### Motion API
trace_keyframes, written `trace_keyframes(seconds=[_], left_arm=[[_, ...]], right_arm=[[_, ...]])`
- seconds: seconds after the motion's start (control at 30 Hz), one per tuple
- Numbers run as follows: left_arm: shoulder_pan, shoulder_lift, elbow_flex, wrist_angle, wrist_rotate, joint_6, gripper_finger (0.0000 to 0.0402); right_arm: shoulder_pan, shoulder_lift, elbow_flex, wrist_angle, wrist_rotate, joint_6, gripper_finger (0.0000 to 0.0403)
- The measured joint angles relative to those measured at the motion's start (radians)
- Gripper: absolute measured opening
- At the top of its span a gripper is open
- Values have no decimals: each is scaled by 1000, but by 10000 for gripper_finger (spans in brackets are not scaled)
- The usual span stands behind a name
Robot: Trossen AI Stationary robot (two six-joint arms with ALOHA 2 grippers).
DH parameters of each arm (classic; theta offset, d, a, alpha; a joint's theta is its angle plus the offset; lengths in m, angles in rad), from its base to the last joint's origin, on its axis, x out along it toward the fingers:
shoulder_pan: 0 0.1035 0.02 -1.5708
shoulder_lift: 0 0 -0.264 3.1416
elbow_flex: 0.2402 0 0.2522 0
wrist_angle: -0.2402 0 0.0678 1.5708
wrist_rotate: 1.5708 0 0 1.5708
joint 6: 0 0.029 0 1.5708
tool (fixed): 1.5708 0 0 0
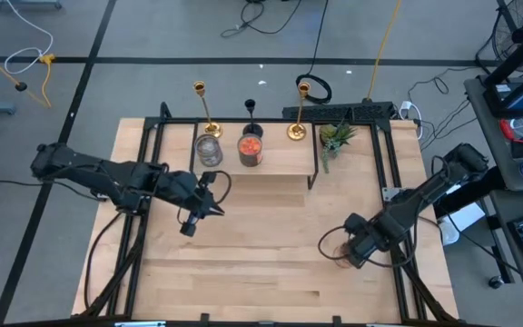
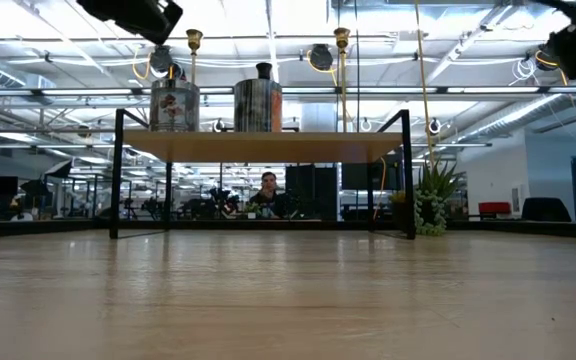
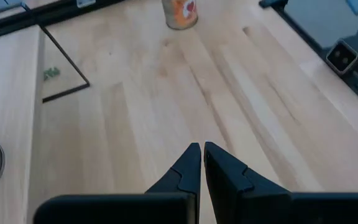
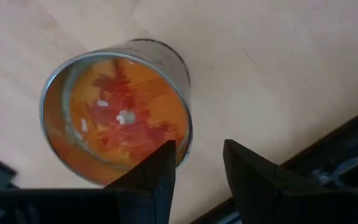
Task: Pick & Place candle stick holders
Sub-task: Put the orange scented candle on the shelf
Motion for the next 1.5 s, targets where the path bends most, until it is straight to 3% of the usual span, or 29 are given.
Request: trace_keyframes(seconds=[0.37,0.67,0.93,1.1,1.27,1.5], left_arm=[[-75,0,1,12,-58,-37,26],[-92,1,1,11,-137,-41,26],[-92,1,1,9,-142,-56,26],[-92,1,1,9,-143,-59,26],[-92,1,1,9,-143,-59,26],[-92,1,1,11,-149,-59,26]], right_arm=[[-1,-69,-144,185,-23,99,120],[0,-95,-151,211,-46,-3,9],[-20,-96,-154,383,14,-213,5],[-65,-97,-153,529,48,-475,3],[-161,-97,-152,700,115,-671,4],[-348,-98,-126,1000,91,-853,4]])
